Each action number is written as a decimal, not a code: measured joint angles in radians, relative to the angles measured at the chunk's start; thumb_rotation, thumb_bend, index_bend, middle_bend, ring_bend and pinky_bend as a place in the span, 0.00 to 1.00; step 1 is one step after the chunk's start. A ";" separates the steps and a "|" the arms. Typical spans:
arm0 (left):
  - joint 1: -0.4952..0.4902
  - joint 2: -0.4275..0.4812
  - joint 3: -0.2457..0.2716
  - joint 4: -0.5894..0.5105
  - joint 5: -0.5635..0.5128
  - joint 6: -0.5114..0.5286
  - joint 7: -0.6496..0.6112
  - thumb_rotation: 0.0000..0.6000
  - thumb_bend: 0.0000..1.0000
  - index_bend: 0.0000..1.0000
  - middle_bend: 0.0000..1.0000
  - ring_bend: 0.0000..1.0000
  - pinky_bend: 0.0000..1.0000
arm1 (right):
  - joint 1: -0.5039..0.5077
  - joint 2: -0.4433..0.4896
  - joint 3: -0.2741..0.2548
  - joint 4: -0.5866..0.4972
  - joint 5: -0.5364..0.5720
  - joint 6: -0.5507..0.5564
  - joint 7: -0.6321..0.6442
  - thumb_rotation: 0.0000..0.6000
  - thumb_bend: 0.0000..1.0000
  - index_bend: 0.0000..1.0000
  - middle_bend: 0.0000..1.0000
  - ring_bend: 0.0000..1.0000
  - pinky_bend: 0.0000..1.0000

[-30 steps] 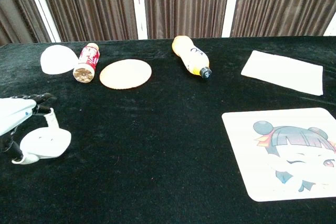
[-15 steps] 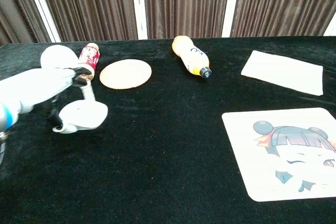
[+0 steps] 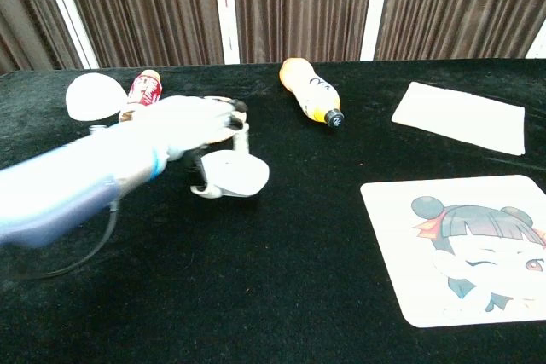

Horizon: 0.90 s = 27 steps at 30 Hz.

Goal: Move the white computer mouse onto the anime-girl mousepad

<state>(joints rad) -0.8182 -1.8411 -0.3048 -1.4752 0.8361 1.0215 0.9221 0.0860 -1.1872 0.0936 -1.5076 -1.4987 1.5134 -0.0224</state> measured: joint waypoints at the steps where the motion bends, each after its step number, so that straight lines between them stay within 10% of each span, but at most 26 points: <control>1: -0.017 -0.015 -0.004 0.015 -0.006 -0.006 0.004 1.00 0.33 0.53 0.00 0.00 0.00 | 0.000 0.001 0.002 0.001 0.005 -0.002 0.004 1.00 0.03 0.18 0.00 0.00 0.00; 11: -0.150 -0.152 -0.038 0.145 -0.080 -0.042 0.032 1.00 0.33 0.49 0.00 0.00 0.00 | 0.001 0.005 0.012 0.019 0.035 -0.021 0.031 1.00 0.03 0.18 0.00 0.00 0.00; 19: -0.204 -0.208 -0.041 0.192 -0.128 -0.040 0.033 1.00 0.15 0.04 0.00 0.00 0.00 | 0.002 0.003 0.010 0.020 0.037 -0.026 0.026 1.00 0.03 0.18 0.00 0.00 0.00; 27: -0.184 -0.155 -0.019 0.110 -0.131 0.001 0.018 1.00 0.12 0.00 0.00 0.00 0.00 | 0.001 0.000 0.007 0.018 0.029 -0.019 0.010 1.00 0.03 0.18 0.00 0.00 0.00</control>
<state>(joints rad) -1.0017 -1.9958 -0.3238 -1.3648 0.7049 1.0228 0.9398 0.0866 -1.1869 0.1003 -1.4900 -1.4693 1.4948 -0.0122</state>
